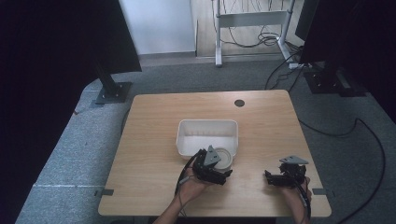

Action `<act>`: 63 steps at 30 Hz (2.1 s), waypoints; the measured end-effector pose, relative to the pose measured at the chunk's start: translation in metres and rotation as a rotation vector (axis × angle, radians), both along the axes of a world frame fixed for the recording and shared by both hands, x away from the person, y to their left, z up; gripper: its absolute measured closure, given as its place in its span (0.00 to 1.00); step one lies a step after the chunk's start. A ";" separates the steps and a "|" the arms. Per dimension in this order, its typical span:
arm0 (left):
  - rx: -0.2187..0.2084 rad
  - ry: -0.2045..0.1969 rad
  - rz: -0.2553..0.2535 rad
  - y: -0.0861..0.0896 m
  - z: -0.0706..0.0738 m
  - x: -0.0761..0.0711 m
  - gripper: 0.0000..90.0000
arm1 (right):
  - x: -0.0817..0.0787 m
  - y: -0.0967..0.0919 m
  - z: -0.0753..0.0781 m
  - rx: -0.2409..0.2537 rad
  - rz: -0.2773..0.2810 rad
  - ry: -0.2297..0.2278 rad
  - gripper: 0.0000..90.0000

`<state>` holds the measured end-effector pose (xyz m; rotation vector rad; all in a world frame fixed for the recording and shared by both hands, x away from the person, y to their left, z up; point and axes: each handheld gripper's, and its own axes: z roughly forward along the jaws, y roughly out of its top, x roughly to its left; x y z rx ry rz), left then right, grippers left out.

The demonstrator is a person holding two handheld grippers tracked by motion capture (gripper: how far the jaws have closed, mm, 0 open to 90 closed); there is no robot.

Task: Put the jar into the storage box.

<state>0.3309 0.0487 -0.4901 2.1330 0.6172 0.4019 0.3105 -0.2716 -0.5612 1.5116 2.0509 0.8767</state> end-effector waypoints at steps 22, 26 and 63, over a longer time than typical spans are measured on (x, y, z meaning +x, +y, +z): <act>-0.031 0.000 0.110 0.012 0.002 0.032 0.11 | 0.000 0.000 0.000 0.000 0.000 0.000 0.00; -0.040 0.001 0.125 0.012 0.002 0.037 0.11 | 0.000 0.000 0.000 0.000 0.000 0.000 0.00; -0.003 -0.020 0.298 0.003 -0.029 0.076 0.11 | 0.000 0.000 0.000 0.000 0.000 0.000 0.00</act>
